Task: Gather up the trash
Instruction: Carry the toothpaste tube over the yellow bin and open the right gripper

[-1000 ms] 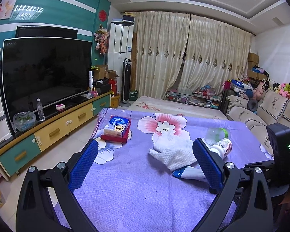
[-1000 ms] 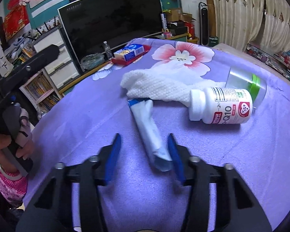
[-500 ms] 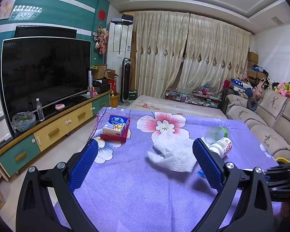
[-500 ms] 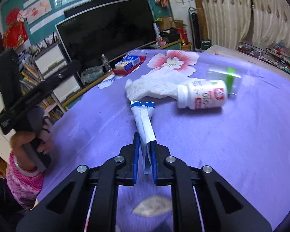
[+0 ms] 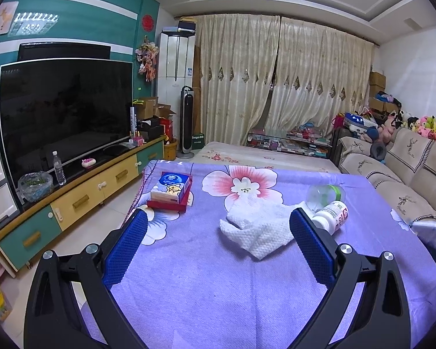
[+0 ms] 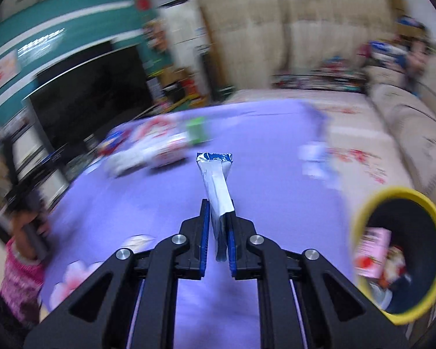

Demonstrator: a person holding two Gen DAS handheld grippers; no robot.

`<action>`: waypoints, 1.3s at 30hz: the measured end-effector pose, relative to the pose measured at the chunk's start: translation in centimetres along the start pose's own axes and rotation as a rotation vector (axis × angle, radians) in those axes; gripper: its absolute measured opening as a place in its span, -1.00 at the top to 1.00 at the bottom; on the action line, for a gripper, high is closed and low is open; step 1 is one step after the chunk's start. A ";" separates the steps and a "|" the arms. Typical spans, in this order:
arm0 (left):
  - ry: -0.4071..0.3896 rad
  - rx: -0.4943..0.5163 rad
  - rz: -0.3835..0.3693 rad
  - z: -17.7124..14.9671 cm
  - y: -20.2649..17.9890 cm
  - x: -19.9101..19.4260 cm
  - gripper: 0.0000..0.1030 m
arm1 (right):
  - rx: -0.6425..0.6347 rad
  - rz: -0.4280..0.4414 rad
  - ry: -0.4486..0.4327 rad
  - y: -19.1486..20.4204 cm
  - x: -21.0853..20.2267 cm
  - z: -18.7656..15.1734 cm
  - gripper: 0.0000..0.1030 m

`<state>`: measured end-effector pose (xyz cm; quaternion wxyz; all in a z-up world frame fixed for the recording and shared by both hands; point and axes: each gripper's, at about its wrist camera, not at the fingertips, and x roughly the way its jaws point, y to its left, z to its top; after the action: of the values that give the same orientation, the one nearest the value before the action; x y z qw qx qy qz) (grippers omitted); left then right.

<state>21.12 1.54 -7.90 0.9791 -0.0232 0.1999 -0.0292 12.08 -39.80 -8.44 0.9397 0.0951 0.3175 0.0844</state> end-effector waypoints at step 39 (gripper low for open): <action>0.137 0.075 -0.161 -0.5 -3.6 1.9 -0.88 | 0.269 -0.454 -0.176 -10.9 -3.6 -0.6 0.05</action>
<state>22.44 -2.20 -8.92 0.9579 -0.0003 0.2624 -0.1168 9.95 -51.06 -9.28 0.9375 0.1522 0.2562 -0.1797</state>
